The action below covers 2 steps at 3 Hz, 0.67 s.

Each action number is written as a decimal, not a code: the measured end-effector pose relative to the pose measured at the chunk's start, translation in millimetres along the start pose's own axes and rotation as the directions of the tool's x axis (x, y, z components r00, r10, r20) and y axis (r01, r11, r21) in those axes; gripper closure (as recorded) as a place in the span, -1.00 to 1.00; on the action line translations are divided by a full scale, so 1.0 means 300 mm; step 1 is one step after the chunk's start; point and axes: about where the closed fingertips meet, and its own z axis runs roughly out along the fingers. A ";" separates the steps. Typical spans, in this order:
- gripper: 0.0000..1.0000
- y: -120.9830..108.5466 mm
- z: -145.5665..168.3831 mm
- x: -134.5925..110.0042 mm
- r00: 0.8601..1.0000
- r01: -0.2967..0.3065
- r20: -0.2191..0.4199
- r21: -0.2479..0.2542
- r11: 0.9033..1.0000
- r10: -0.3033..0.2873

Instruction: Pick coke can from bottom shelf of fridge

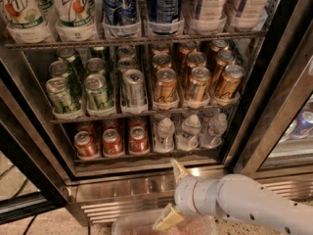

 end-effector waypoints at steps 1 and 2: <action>-1.00 0.000 0.000 0.000 1.000 0.000 0.000 0.000 1.000 0.000; -1.00 -0.004 0.026 -0.002 0.999 -0.020 0.045 0.065 0.998 0.017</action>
Offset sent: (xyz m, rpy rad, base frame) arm 0.0156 0.0131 -0.0161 0.1771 -0.1977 -0.1938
